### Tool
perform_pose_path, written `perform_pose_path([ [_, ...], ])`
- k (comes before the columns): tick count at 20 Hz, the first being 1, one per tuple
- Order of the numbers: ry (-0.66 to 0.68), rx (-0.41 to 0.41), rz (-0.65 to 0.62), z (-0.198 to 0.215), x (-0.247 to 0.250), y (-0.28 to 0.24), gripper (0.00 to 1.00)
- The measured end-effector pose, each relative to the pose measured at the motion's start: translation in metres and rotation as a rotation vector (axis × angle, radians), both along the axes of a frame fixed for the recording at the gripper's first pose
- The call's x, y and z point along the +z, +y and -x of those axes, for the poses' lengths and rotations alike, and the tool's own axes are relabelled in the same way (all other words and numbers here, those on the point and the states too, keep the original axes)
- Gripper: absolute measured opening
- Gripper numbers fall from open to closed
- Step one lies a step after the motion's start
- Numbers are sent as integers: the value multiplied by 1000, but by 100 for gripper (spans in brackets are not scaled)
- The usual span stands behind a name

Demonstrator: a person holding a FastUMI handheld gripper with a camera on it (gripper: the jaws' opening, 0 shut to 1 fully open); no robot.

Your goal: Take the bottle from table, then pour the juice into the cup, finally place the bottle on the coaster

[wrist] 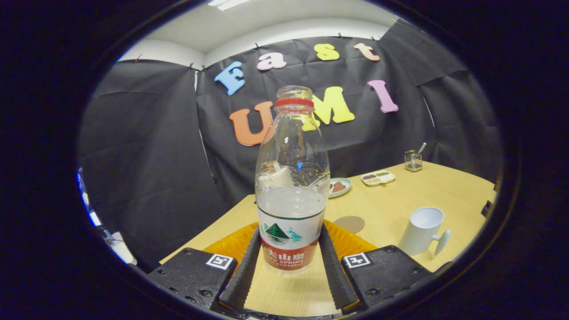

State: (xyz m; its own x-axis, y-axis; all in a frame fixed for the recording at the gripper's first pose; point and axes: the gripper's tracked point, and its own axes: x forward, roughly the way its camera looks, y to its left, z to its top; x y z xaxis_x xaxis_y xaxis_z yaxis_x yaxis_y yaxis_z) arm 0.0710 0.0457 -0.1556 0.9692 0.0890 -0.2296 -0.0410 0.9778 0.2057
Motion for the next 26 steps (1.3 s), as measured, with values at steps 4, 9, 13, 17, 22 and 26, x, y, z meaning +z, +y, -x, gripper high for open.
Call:
perform_pose_path([
  [4, -14, -21, -109, -6, 18, -11, 76],
  [9, -31, -49, -369, -10, 24, -22, 75],
  [13, -32, -74, -561, -10, 17, -29, 75],
  [17, -35, -138, -769, -8, 12, -45, 75],
  [22, -36, -168, -959, -10, 3, -51, 75],
  [26, -40, -195, -1113, -13, -6, -51, 75],
])
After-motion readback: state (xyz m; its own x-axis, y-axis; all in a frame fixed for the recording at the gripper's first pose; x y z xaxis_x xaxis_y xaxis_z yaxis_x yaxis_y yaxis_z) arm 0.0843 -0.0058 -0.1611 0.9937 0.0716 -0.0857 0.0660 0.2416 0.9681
